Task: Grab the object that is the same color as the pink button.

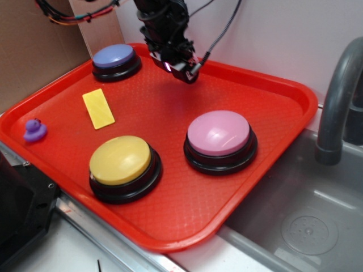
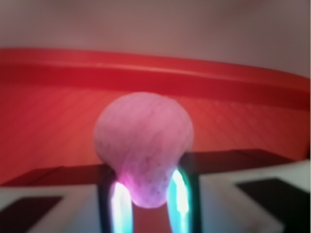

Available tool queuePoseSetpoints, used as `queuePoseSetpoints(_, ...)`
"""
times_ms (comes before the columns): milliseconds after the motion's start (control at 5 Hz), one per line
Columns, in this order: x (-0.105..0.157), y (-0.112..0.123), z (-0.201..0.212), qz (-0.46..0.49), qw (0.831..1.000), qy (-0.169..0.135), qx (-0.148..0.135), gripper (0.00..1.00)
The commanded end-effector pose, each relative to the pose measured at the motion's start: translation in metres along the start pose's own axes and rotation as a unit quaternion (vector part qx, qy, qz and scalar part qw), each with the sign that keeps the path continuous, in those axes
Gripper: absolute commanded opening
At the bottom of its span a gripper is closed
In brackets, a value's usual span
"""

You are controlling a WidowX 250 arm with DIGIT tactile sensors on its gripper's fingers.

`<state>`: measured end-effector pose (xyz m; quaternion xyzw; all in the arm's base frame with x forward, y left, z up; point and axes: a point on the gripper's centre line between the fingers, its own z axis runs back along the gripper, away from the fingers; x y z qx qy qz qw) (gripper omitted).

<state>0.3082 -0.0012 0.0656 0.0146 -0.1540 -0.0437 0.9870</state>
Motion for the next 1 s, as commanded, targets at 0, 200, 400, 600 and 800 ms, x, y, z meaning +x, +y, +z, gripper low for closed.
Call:
queuePoseSetpoints(0,-0.027,0.003,0.076,0.095,0.99,0.103,0.001,0.0)
queuePoseSetpoints(200,-0.03,-0.001,0.102,0.122,0.982,0.143,-0.002,0.0)
queuePoseSetpoints(400,-0.037,0.005,0.116,0.122,0.978,0.17,-0.009,0.0)
queuePoseSetpoints(600,-0.04,0.009,0.115,0.112,0.979,0.171,-0.009,0.0)
queuePoseSetpoints(800,-0.037,0.009,0.109,0.107,0.979,0.172,0.012,0.0)
